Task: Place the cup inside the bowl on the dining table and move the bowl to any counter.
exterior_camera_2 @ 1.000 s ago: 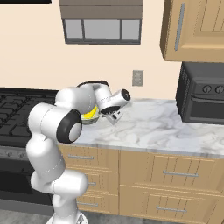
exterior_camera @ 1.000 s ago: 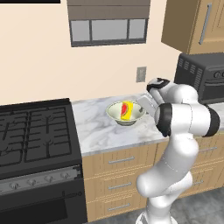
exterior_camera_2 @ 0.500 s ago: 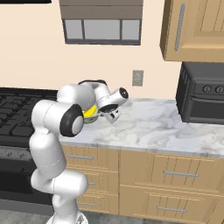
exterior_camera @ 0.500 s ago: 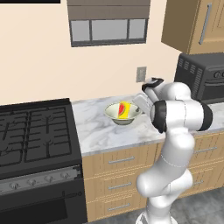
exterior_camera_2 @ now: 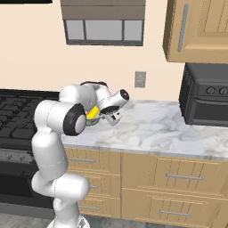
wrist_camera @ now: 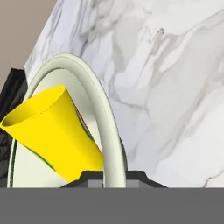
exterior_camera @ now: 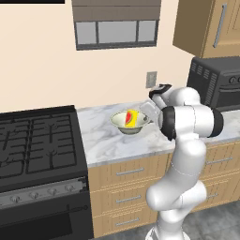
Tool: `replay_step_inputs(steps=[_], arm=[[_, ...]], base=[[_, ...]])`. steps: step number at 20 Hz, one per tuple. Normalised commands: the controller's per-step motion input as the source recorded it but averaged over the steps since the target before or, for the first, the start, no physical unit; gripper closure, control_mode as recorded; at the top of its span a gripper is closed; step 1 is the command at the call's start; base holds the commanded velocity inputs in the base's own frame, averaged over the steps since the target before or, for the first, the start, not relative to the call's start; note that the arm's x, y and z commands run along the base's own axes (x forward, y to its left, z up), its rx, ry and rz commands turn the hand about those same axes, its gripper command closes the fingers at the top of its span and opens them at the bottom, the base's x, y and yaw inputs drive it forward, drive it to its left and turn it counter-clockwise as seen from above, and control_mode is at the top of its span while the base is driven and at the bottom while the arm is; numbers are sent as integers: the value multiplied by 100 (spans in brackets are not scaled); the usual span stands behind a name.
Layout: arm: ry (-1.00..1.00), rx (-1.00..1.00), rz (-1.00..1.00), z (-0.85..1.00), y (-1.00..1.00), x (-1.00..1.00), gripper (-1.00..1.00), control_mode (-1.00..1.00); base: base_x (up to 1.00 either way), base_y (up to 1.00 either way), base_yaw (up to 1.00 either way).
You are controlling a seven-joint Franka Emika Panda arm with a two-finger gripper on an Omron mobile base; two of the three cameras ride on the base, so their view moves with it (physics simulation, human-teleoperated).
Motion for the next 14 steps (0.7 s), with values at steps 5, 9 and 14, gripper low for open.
replay_step_inputs(steps=[5, 9, 14], arm=[[0, 0, -1, -13, 2, 11, 100, -100], [0, 0, -2, -16, 1, 12, 100, -100], [0, 0, -2, -23, 0, 13, 100, -100]], base=[[0, 0, 0], [0, 0, 0], [0, 0, 0]])
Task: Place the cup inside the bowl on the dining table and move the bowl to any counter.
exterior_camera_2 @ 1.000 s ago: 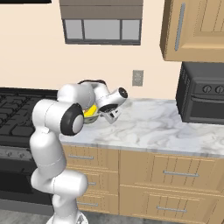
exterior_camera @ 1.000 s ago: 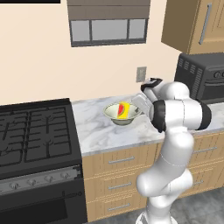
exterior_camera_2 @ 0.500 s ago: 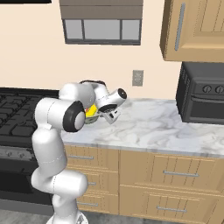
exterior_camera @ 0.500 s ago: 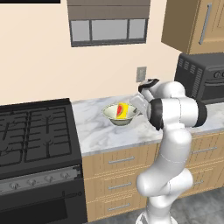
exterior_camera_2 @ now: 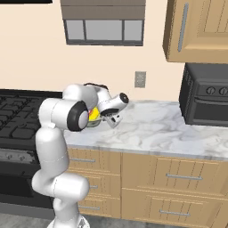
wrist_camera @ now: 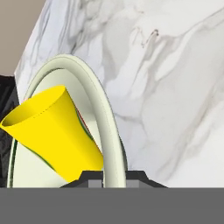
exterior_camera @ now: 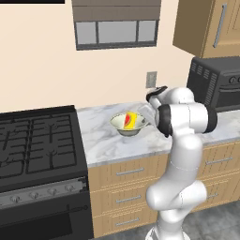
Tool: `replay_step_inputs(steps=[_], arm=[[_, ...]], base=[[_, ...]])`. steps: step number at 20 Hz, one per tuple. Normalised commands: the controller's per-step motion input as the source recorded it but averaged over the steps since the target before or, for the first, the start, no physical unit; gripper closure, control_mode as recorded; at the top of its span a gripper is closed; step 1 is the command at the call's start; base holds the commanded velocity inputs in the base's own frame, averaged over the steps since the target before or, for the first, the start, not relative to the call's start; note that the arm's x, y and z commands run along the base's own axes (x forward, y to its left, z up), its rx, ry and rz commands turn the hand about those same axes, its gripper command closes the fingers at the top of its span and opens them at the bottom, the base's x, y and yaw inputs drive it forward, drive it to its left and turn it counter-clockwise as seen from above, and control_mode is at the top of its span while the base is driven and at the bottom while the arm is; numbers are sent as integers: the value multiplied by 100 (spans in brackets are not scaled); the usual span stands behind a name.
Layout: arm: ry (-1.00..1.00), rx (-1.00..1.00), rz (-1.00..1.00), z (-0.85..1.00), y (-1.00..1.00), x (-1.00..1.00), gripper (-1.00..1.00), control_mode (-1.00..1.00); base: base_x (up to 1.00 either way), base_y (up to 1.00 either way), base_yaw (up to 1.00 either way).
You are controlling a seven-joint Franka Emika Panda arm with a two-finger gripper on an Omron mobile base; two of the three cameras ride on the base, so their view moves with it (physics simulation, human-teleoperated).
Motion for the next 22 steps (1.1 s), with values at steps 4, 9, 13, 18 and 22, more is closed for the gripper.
replay_step_inputs(steps=[4, 9, 13, 18, 22], arm=[[0, 0, -2, -26, 2, 10, 100, -100], [0, 0, -3, -29, 0, 9, 100, -100], [0, -1, -2, -15, 8, 4, 100, -100], [0, 0, 0, 0, 10, 0, 100, -100], [0, -1, -1, 0, 27, 0, 100, -100]], base=[[0, 0, 0], [0, 0, 0], [0, 0, 0], [0, 0, 0], [0, 0, 0]])
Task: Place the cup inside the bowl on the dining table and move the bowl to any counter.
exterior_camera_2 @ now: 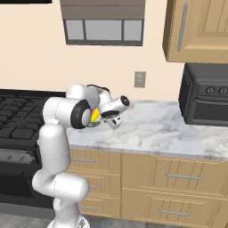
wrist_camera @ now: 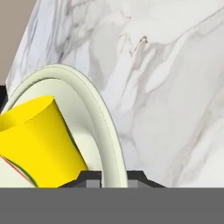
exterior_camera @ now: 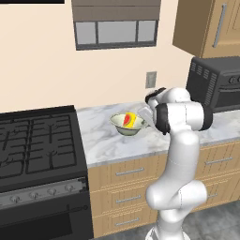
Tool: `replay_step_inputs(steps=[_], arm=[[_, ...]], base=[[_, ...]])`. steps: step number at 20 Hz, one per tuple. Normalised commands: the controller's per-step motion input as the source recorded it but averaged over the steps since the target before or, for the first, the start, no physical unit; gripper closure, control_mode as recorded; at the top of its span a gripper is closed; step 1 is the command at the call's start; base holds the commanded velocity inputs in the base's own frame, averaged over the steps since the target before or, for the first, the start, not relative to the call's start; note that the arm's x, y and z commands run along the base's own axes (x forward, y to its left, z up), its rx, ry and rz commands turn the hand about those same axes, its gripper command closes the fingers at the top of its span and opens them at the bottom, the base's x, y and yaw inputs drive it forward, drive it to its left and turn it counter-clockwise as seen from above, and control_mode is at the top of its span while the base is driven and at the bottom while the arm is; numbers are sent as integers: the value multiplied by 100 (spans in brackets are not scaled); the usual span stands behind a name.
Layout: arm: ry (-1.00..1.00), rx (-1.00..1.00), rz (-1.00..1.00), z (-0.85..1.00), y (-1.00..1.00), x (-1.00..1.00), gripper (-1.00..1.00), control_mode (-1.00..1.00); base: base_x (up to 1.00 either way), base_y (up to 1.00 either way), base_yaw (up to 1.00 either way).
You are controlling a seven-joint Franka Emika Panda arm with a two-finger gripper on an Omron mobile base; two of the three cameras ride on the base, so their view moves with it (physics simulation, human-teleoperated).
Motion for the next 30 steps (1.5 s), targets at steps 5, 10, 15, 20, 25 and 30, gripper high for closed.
replay_step_inputs(steps=[5, 10, 15, 20, 25, 30], arm=[[0, -1, 0, 0, 38, 0, -100, -100], [1, 0, 0, 0, 7, 0, -100, -100], [2, 0, -3, 4, 0, -4, -100, -100], [0, 0, -8, 25, -11, -27, -100, -100], [1, 0, -8, 44, -16, -42, -100, -100], [1, -2, -6, 36, -8, -48, -100, -100]], base=[[0, 0, 0], [0, 0, 0], [0, 0, 0], [0, 0, 0], [0, 0, 0], [0, 0, 0]])
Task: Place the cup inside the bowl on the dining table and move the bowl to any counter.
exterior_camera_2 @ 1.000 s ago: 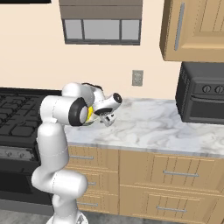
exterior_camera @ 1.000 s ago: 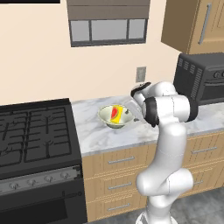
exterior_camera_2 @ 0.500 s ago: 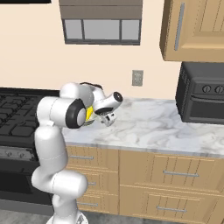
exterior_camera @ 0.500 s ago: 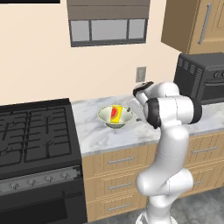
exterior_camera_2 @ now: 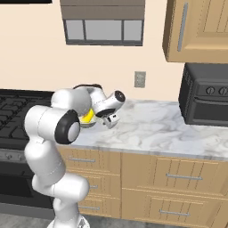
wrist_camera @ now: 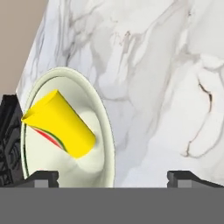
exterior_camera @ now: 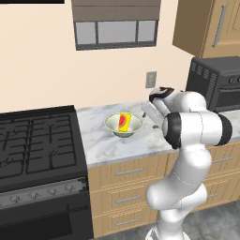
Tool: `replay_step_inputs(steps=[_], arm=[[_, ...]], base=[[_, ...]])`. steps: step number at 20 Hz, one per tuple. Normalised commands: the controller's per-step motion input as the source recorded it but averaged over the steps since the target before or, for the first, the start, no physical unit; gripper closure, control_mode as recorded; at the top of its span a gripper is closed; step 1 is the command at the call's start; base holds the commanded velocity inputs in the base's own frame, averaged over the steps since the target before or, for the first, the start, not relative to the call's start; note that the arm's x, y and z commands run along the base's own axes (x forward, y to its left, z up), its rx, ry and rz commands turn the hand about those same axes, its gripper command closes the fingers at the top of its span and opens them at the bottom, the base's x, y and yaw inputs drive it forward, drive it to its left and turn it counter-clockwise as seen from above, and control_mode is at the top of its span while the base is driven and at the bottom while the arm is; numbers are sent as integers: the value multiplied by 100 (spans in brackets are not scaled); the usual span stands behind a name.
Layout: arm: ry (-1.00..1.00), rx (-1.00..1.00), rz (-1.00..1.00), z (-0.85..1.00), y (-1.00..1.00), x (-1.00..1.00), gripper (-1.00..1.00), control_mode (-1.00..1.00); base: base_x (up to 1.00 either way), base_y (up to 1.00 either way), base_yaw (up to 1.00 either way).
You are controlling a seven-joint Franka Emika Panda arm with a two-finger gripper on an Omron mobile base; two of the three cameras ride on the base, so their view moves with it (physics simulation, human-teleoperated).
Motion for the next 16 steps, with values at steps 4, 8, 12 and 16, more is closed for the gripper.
replay_step_inputs(steps=[4, 8, 12, 16], arm=[[6, -9, -2, 42, 0, -40, -100, -100], [6, -10, 0, 41, 0, -43, -100, -100], [5, -10, 0, 42, 0, -52, -100, -100], [5, -9, 0, 34, -5, -57, -100, -100]], base=[[0, 0, 0], [0, 0, 0], [0, 0, 0], [0, 0, 0]])
